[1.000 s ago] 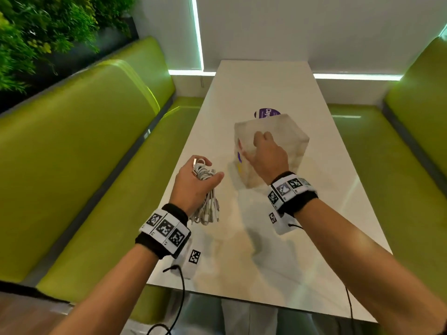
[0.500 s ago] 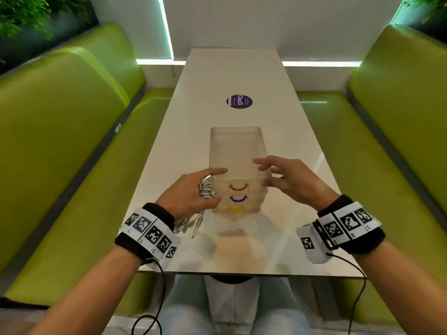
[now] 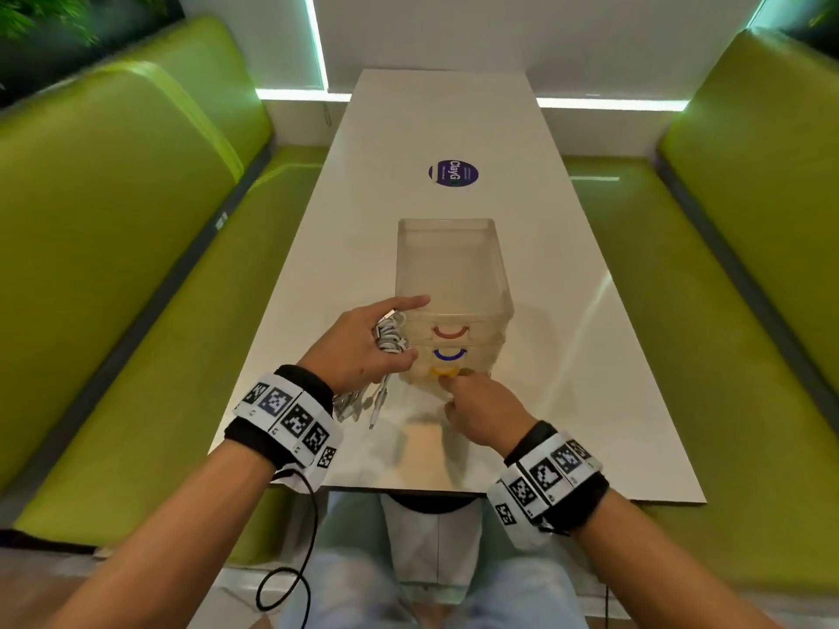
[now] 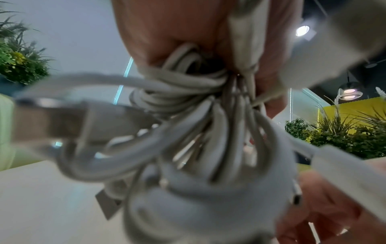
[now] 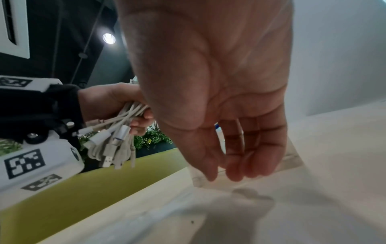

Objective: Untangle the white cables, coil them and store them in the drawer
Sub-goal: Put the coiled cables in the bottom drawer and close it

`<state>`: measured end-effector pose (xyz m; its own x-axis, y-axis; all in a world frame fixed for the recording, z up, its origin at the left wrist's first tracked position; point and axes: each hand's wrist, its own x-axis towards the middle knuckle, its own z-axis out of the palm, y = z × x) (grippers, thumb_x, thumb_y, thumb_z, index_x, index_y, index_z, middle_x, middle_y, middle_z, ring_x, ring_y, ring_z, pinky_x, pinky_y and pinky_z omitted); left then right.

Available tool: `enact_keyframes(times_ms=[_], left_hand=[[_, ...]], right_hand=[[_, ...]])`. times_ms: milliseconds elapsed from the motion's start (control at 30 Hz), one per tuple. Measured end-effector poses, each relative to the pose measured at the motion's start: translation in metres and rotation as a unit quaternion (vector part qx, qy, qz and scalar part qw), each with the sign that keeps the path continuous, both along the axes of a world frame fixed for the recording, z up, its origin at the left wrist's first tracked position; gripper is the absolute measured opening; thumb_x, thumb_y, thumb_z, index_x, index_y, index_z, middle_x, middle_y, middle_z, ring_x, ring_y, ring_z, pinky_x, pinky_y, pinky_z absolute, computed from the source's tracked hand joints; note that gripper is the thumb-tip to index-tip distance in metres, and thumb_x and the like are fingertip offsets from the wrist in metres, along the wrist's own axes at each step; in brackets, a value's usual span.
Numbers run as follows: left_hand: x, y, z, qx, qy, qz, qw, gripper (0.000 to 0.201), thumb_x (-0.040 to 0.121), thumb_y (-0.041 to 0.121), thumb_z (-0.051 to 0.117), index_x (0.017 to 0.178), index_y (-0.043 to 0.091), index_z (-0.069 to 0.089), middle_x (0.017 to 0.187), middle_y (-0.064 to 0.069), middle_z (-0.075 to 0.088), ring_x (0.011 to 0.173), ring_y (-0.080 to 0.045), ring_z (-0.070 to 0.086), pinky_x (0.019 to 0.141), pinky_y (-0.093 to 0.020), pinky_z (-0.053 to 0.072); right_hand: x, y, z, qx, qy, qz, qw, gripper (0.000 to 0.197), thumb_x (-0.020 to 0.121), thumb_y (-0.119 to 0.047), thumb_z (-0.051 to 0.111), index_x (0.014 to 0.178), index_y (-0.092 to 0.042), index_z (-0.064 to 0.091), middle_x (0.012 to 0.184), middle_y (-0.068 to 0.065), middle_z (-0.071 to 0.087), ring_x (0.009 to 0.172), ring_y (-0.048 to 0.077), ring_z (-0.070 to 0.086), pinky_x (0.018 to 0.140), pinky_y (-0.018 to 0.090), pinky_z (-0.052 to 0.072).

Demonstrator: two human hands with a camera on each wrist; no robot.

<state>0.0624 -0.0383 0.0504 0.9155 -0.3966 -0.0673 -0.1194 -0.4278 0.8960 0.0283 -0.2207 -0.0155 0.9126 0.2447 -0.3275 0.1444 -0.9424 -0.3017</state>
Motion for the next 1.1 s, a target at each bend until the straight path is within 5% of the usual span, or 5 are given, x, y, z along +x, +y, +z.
enact_keyframes(times_ms=[167,433,733,967,1100], left_hand=[[0.0,-0.003,0.001,-0.009,0.005,0.008,1.0,0.057,0.076,0.009,0.073,0.121,0.042,0.059,0.101,-0.006,0.073,0.077,-0.036,0.066,0.071,-0.051,0.057],[0.0,-0.006,0.003,-0.011,0.019,0.02,1.0,0.055,0.077,0.01,0.072,0.12,0.041,0.059,0.098,-0.018,0.07,0.058,-0.018,0.054,0.058,-0.04,0.055],[-0.002,-0.011,0.005,-0.02,0.016,0.035,0.999,0.052,0.076,0.01,0.072,0.118,0.038,0.061,0.095,-0.023,0.068,0.056,-0.02,0.05,0.055,-0.039,0.054],[-0.002,-0.012,0.007,-0.007,0.008,0.048,0.999,0.05,0.076,0.01,0.072,0.117,0.035,0.062,0.092,-0.01,0.07,0.054,-0.013,0.051,0.053,-0.035,0.054],[-0.004,-0.015,0.01,-0.008,0.002,0.049,0.999,0.048,0.077,0.01,0.072,0.118,0.033,0.061,0.083,-0.003,0.065,0.05,-0.007,0.05,0.052,-0.031,0.054]], right_hand=[[-0.002,-0.001,-0.007,-0.003,-0.055,-0.012,0.998,0.042,0.091,-0.012,0.044,0.133,-0.014,0.045,0.124,0.012,0.053,0.111,0.033,0.052,0.083,0.04,0.048],[-0.019,0.004,0.008,0.007,-0.035,0.002,0.999,0.032,0.09,-0.014,0.049,0.121,-0.006,0.048,0.122,0.014,0.054,0.112,0.031,0.049,0.084,0.038,0.045],[-0.051,-0.002,0.022,0.045,-0.06,0.032,0.997,0.034,0.091,-0.023,0.053,0.125,-0.019,0.053,0.121,0.003,0.051,0.113,0.024,0.047,0.089,0.036,0.045],[-0.055,0.0,0.019,-0.035,0.009,0.105,0.994,0.021,0.087,-0.01,0.05,0.106,-0.014,0.059,0.108,0.007,0.057,0.095,0.029,0.058,0.068,0.031,0.039],[-0.069,-0.003,0.024,-0.031,0.035,0.106,0.993,0.032,0.089,-0.019,0.055,0.12,-0.013,0.055,0.118,0.006,0.054,0.107,0.027,0.055,0.078,0.031,0.041]])
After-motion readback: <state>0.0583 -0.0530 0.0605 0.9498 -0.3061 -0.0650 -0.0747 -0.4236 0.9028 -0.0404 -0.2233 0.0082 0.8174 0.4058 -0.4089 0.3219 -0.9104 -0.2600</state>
